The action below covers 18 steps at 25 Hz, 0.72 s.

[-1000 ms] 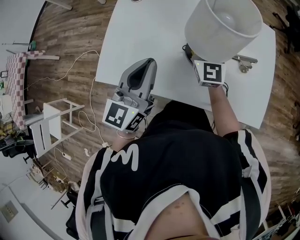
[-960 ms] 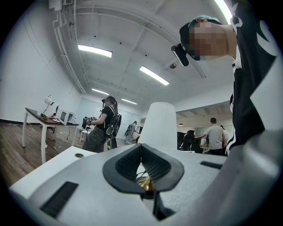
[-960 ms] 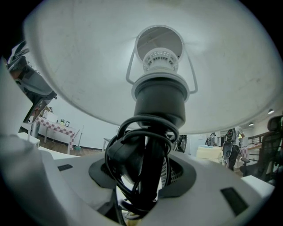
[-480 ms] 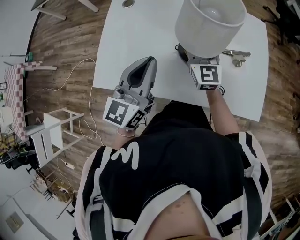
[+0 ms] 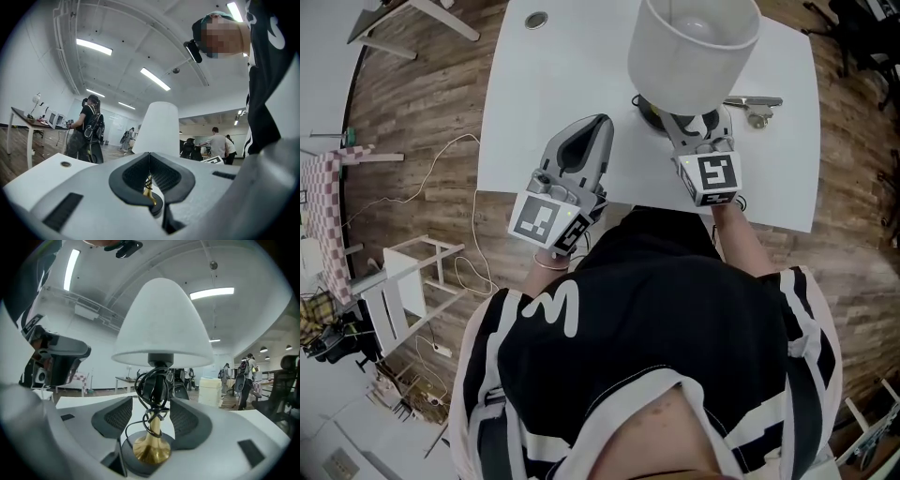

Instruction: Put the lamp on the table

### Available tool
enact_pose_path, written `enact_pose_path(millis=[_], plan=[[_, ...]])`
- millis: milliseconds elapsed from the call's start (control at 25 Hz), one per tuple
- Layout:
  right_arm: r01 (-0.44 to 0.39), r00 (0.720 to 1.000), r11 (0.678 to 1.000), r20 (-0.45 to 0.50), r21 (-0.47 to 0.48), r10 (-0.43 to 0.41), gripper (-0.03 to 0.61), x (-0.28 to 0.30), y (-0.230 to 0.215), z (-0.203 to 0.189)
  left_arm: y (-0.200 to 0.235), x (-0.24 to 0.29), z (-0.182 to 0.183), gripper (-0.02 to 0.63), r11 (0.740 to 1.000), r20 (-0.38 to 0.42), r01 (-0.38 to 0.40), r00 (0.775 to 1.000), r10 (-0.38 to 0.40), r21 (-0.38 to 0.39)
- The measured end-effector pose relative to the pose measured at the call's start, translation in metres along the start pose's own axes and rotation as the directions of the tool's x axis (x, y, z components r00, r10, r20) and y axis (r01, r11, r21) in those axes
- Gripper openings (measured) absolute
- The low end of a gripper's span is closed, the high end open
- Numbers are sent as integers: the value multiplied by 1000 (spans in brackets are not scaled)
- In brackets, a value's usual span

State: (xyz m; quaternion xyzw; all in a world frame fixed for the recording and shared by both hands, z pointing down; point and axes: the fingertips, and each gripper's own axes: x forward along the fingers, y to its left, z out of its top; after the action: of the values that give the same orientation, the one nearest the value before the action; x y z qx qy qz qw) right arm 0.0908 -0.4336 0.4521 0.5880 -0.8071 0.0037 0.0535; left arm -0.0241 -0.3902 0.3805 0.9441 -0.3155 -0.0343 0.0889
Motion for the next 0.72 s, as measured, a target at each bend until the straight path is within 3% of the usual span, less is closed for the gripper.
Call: enact_pose_path(millis=[200,520,560,640,720], plan=[[9,999,1000,-53,19,-8,239,-25,-2,-7,-6,13,3,5,999,9,47,999,-47,-2],[21,1000,999,-19,37,-20,232,-50,-9,11,-20,29,-11,5,994,-15,112,994,-112,-7],[29,1000,999,-11,45,-29,214,-52,-10,14,-21,30,-12,5,993,-17,119,993,-119,-6],[53,999,997,11,58,-54,83,-58,-12,21,-24,31,-13,5,991,-19,132,991,-133,-5],[59,998,997,29,55,-60,78,-63,-14,30,-25,33,-13,5,990,-20,141,990,-141,-4]])
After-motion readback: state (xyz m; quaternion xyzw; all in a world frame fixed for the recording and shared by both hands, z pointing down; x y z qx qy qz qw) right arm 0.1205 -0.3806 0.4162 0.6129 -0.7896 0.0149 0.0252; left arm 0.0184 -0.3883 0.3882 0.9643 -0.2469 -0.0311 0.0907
